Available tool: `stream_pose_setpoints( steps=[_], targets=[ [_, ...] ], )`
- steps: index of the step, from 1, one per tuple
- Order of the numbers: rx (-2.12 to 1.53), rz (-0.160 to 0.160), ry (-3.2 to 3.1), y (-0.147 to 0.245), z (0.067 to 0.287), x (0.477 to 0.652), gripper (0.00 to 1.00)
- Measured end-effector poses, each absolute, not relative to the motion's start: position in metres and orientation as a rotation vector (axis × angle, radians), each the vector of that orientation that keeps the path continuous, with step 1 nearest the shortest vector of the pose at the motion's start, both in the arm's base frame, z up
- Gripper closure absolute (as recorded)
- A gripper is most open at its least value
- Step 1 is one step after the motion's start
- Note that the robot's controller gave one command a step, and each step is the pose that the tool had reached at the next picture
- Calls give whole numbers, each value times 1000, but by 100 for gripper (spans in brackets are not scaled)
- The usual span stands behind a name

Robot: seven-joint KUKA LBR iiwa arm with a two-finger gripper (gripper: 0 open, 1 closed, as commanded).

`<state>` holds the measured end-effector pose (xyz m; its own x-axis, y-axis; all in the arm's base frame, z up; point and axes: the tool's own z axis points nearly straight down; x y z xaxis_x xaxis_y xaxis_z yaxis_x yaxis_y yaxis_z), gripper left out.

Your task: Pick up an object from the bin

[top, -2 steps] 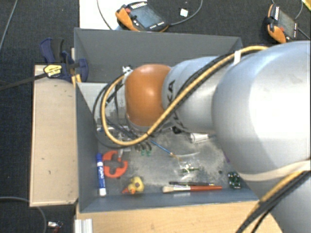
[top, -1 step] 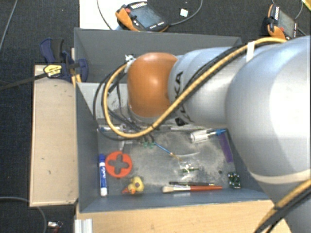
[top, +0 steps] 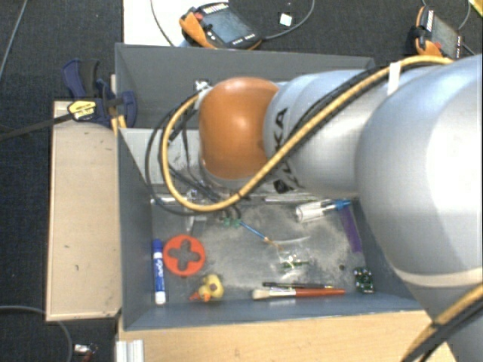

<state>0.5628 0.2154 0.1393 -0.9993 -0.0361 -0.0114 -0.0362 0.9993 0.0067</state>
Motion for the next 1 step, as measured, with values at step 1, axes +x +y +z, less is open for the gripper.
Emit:
stream_pose_setpoints(
  steps=[1],
  targets=[
    [-55,11,3131,215,164,563,100]
  ],
)
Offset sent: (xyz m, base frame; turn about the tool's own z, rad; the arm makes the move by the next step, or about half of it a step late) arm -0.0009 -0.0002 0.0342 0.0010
